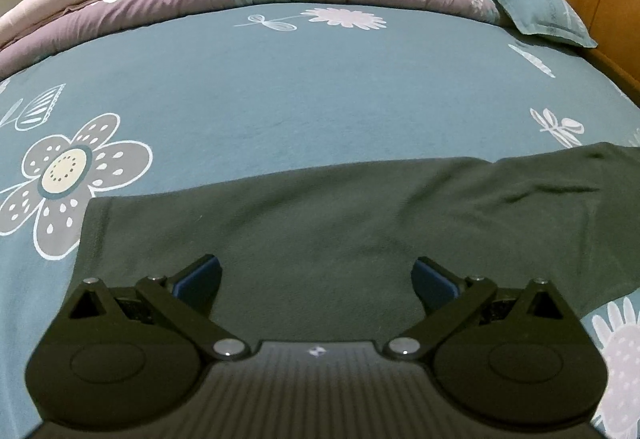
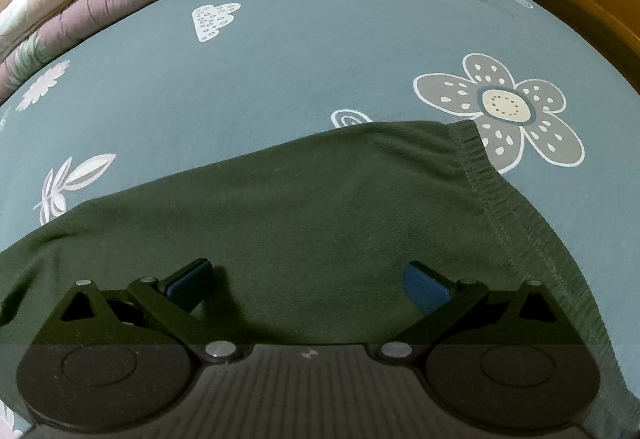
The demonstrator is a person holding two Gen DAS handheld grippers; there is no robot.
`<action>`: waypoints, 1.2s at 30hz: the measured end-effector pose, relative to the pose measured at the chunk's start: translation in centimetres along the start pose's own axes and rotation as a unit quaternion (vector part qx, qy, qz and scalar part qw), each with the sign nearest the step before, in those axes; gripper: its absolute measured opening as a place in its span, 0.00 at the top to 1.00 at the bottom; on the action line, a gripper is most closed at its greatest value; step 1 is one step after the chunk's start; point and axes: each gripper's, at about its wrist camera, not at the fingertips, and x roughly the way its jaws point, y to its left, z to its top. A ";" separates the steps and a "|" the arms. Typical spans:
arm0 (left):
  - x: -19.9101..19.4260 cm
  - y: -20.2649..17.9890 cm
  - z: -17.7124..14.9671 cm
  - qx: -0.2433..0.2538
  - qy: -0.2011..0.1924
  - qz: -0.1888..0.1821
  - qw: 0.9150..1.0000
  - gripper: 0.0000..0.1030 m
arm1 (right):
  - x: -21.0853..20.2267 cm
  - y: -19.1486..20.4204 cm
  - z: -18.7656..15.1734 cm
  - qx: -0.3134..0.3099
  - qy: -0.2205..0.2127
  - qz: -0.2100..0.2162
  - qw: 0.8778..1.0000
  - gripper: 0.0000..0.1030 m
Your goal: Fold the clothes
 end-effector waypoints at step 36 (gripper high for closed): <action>-1.7 -0.6 0.2 -0.012 -0.008 0.007 1.000 0.01 | -5.9 -5.3 -4.8 0.130 0.002 0.125 0.984 0.00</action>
